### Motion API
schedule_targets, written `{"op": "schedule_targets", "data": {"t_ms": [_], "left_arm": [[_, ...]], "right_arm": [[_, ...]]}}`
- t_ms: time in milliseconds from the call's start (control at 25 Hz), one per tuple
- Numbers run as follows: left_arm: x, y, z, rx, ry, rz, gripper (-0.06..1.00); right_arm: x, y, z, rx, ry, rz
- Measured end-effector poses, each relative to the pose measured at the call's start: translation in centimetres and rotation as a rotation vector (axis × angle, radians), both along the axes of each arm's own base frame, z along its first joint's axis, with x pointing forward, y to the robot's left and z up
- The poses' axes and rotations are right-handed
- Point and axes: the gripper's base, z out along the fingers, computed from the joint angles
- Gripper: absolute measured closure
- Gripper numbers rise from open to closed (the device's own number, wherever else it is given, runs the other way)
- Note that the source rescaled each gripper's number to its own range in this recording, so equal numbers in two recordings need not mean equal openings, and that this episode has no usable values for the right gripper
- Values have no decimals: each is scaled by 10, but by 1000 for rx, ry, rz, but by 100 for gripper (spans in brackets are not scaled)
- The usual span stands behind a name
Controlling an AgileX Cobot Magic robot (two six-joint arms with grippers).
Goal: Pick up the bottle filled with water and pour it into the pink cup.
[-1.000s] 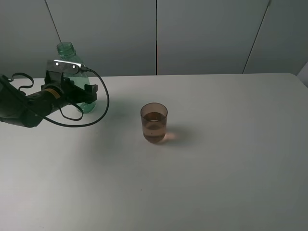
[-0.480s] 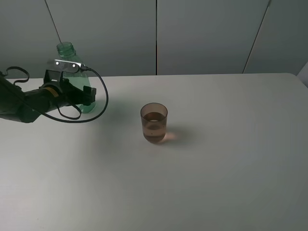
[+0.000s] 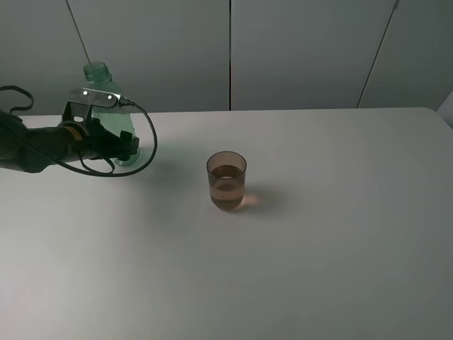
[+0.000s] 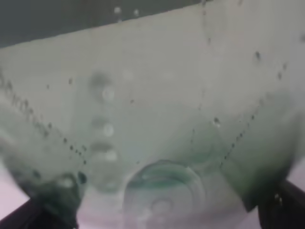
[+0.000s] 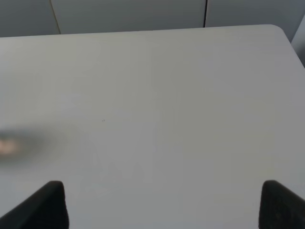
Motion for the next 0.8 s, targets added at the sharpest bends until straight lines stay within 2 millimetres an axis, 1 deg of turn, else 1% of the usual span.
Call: {"op": "schedule_targets", "data": {"t_ms": [80,240,480,600,800], "left_arm": [[-4,1,5,2,4,0,-4],[-19,4,17,9,33,-1,-4],[-44,10,41,42,176,-1,-4],[-56,13,59,58,242,-1,-4],[-77,18,102,55,233,-1,-4]], "right_arm": [[0,0,0,0,0,0],[0,0,0,0,0,0],[0,0,0,0,0,0],[0,0,0,0,0,0],[0,0,0,0,0,0]]}}
